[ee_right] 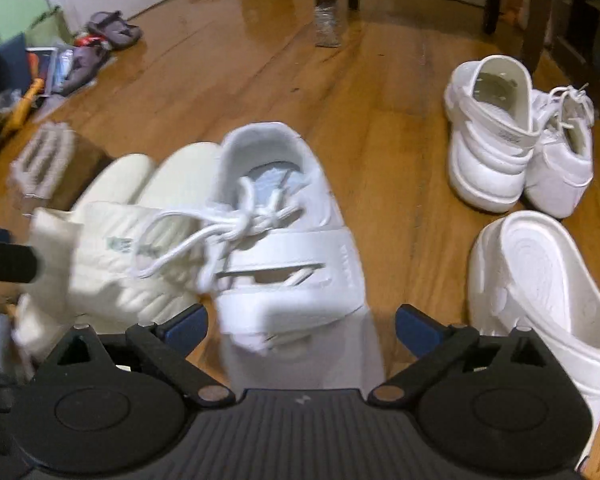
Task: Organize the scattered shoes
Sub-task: 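Lift the sneaker with the right gripper and set it beside the white clog, then open the right gripper and move the left tool to a white charm clog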
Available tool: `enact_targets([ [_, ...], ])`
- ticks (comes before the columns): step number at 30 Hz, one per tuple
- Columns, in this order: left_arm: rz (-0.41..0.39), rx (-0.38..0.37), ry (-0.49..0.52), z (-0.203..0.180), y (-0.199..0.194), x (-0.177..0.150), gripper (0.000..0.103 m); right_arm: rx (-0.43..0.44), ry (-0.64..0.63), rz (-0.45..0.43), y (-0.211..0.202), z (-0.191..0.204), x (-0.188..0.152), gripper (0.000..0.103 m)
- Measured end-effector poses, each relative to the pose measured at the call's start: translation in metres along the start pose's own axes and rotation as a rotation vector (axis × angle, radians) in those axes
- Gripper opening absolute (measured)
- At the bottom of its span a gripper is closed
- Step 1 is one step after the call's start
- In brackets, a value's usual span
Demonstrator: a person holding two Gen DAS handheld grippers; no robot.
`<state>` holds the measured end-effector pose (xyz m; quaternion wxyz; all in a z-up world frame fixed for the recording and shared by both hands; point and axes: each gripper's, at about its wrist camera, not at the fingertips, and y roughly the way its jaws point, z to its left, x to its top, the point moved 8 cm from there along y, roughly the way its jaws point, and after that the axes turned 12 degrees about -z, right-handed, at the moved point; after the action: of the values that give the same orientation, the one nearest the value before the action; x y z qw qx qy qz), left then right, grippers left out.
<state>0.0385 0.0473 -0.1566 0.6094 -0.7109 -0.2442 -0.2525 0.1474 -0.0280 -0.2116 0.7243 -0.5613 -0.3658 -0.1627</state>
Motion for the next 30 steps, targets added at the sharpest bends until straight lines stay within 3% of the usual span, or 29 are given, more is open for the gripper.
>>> enact_targets([
  [2,0.010,0.026,0.070,-0.006,0.001,0.006,0.098,0.025,0.025,0.024,0.004,0.000,-0.005,0.101],
  [6,0.050,0.011,0.124,-0.016,0.006,0.008,0.103,0.019,-0.100,0.109,0.023,0.008,-0.021,0.100],
  [11,0.083,-0.002,0.170,-0.030,0.012,0.007,0.103,0.005,-0.003,0.062,0.004,-0.002,-0.019,0.078],
  [16,0.121,-0.022,0.272,-0.057,0.025,0.010,0.103,-0.022,0.121,0.024,-0.025,-0.018,-0.022,0.074],
  [20,0.110,-0.041,0.347,-0.082,0.027,0.019,0.103,-0.127,0.153,0.010,-0.038,-0.037,-0.024,0.074],
  [25,0.073,-0.058,0.450,-0.120,0.024,0.035,0.103,-0.168,0.236,0.001,-0.045,-0.060,-0.027,0.074],
  [30,0.076,-0.098,0.466,-0.142,0.017,0.029,0.103,-0.272,0.247,0.004,-0.048,-0.084,-0.035,0.074],
])
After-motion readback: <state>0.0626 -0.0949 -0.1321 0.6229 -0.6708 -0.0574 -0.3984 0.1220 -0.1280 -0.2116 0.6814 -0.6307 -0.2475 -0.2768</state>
